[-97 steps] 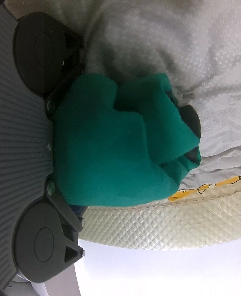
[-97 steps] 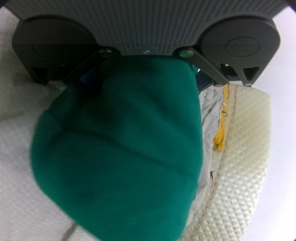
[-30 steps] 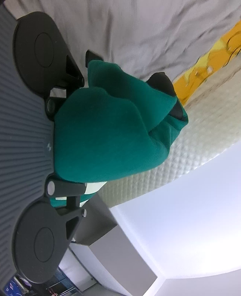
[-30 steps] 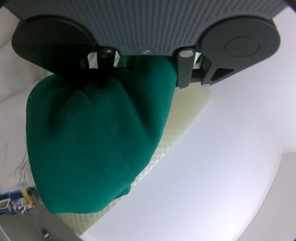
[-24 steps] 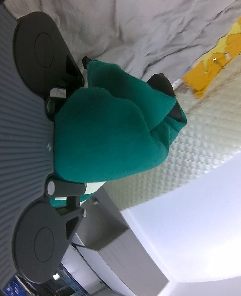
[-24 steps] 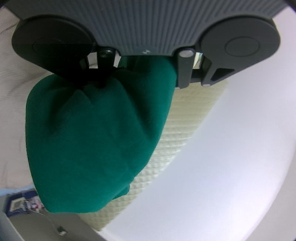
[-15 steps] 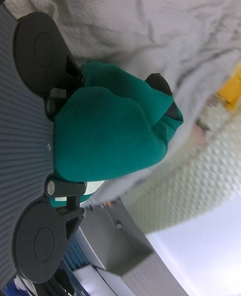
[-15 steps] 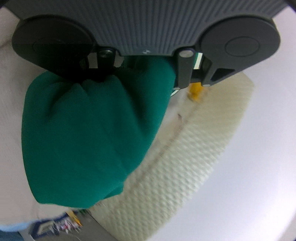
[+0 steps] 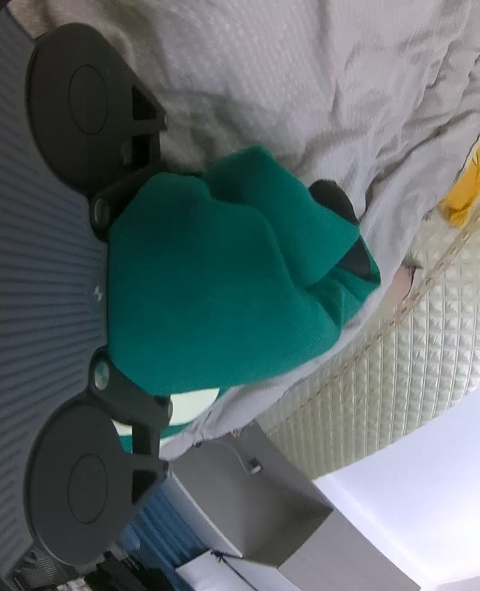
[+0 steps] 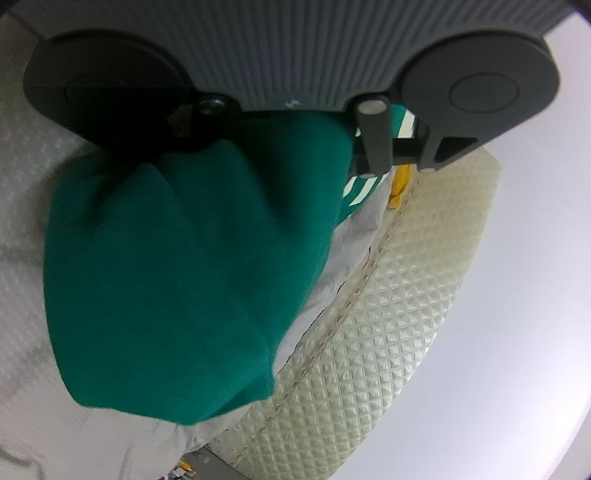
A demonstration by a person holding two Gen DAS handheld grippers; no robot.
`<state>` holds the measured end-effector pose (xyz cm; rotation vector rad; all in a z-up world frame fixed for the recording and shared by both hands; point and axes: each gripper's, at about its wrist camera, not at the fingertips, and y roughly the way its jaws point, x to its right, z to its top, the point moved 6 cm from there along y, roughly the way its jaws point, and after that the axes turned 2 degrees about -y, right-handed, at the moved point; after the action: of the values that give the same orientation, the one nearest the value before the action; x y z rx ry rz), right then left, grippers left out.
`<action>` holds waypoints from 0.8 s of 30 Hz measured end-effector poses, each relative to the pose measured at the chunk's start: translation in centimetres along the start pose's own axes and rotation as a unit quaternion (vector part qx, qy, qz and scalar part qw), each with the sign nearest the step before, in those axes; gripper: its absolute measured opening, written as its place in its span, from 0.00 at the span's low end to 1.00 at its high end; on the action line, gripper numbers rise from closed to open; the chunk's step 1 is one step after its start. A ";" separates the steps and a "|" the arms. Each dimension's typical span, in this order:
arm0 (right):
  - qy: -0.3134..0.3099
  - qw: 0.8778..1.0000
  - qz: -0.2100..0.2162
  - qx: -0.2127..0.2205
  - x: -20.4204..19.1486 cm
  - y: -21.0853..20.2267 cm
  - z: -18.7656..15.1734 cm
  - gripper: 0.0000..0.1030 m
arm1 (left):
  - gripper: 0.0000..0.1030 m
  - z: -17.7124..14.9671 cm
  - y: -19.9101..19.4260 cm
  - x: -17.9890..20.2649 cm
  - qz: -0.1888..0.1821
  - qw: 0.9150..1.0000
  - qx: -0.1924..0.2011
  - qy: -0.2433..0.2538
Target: Fold large clothes
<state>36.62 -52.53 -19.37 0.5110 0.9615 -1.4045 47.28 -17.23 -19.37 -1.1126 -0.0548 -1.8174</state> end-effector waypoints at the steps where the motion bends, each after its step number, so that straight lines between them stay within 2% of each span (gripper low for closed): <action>1: 0.005 1.000 -0.003 -0.001 -0.3 0.5 0.9 0.51 | 0.82 -0.1 -0.2 0.0 0.003 1.000 -0.002 -0.004; 6: 0.015 0.999 -0.040 -0.006 -0.9 -1.8 -0.5 0.60 | 0.88 0.3 -1.8 -0.1 0.034 0.999 -0.018 -0.007; 8: 0.021 0.998 -0.057 -0.006 -0.9 -2.9 -0.8 0.65 | 0.88 0.1 -3.0 0.0 0.048 0.998 -0.031 0.010; 10: 0.021 0.997 -0.073 -0.011 -1.2 -4.4 -1.0 0.65 | 0.88 0.3 -4.3 0.4 0.072 0.997 -0.033 0.023; 13: -0.022 0.994 -0.105 -0.011 -2.9 -6.8 -0.9 0.65 | 0.88 0.6 -6.9 2.0 0.108 0.991 -0.037 0.070; 15: -0.056 0.991 -0.121 -0.006 -4.1 -8.6 -0.8 0.65 | 0.88 1.0 -9.0 3.6 0.116 0.987 -0.033 0.109; 21: -0.149 0.982 -0.111 0.022 -11.1 -14.0 0.3 0.65 | 0.88 1.7 -16.3 8.7 0.116 0.977 -0.015 0.178; 24: -0.216 0.970 -0.108 0.032 -15.7 -17.2 0.1 0.65 | 0.88 1.3 -20.0 11.5 0.123 0.968 -0.005 0.218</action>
<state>21.81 -45.96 -2.71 0.1344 0.6301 -1.6606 31.96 -14.11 -2.34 -0.6709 0.3378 -1.7956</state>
